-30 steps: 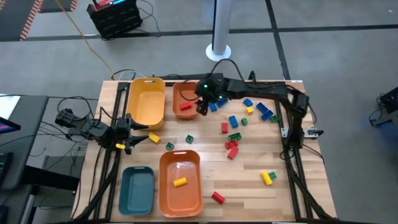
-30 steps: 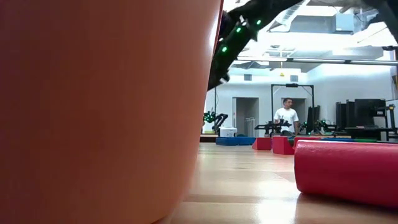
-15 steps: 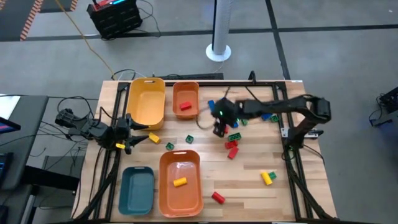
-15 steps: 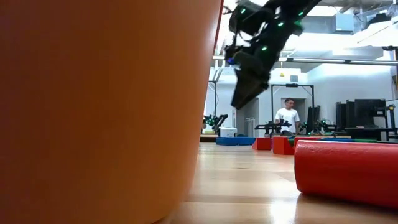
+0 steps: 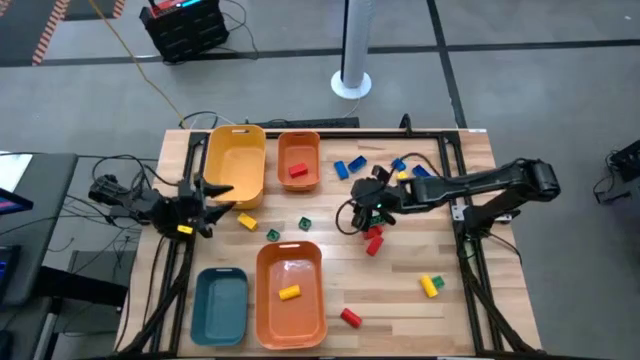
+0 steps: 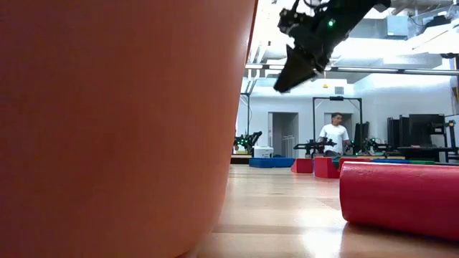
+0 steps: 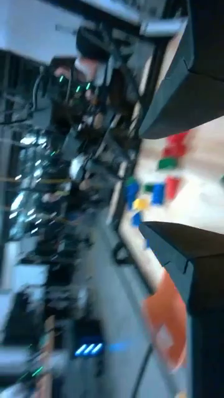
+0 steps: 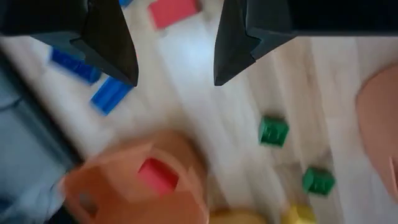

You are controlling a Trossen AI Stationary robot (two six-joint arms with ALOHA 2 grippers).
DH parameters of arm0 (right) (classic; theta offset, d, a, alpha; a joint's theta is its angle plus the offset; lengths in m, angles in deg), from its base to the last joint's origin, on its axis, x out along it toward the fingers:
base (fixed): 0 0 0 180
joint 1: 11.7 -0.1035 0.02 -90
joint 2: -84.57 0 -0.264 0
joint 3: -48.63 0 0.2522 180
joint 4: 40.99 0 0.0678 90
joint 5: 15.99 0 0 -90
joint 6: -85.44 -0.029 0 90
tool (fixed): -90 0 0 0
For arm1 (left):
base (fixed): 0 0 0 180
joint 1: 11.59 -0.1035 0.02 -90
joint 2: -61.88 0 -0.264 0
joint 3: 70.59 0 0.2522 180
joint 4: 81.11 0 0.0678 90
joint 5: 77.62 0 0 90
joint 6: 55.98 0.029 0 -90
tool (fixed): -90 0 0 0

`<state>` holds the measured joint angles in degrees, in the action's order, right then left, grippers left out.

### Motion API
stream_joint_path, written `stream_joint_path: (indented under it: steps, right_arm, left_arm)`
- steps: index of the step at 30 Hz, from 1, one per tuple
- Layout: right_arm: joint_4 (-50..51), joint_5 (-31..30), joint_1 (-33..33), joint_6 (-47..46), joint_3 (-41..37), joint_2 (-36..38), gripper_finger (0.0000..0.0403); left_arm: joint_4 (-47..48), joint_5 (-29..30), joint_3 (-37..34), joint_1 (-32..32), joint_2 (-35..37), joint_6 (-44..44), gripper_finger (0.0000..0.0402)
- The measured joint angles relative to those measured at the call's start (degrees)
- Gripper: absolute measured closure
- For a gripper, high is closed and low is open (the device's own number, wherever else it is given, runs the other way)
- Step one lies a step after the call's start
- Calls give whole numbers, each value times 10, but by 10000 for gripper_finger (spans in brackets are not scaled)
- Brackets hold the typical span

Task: Sort blocks
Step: Put the blue game piece into the yellow bin

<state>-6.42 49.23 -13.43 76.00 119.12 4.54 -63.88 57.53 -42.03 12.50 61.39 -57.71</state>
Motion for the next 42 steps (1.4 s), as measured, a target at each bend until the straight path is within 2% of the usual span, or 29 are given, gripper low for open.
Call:
stream_joint_path:
  steps: [4, 7, 11, 14, 18, 21, 24, 27, 31, 37, 42]
  right_arm:
    - [-42, -28, 26, 101, 0, 33, 180]
    - [-87, -40, 52, 177, 0, 52, 181]
    - [-151, -37, 82, 214, 0, 87, 184]
    - [-176, 5, 121, 169, 2, 112, 188]
    - [-166, 99, 183, -6, 21, 121, 196]
    - [-146, 179, 195, -62, 36, 111, 203]
    - [-98, 230, 192, -85, 57, 102, 209]
    - [-68, 246, 185, -105, 72, 107, 215]
    - [-28, 248, 171, -112, 82, 119, 217]
    - [66, 250, 160, -117, 109, 105, 211]
    - [87, 251, 173, -119, 111, 92, 209]
  left_arm:
    - [-91, 49, 0, 0, 0, 145, 178]
    - [-171, 57, 0, -1, 0, 262, 178]
    - [-259, 63, 0, -1, 0, 342, 178]
    - [-287, 119, 0, -1, 0, 296, 178]
    - [-284, 230, 0, -1, 0, 138, 178]
    - [-282, 238, 1, -1, 0, 67, 178]
    - [-283, 238, 2, -1, 0, 15, 178]
    - [-281, 237, 6, 0, 0, -20, 178]
    - [-255, 236, 28, 7, -16, -21, 178]
    - [-129, 276, 118, 12, -83, -25, 178]
    - [-59, 294, 197, 12, -138, -26, 178]
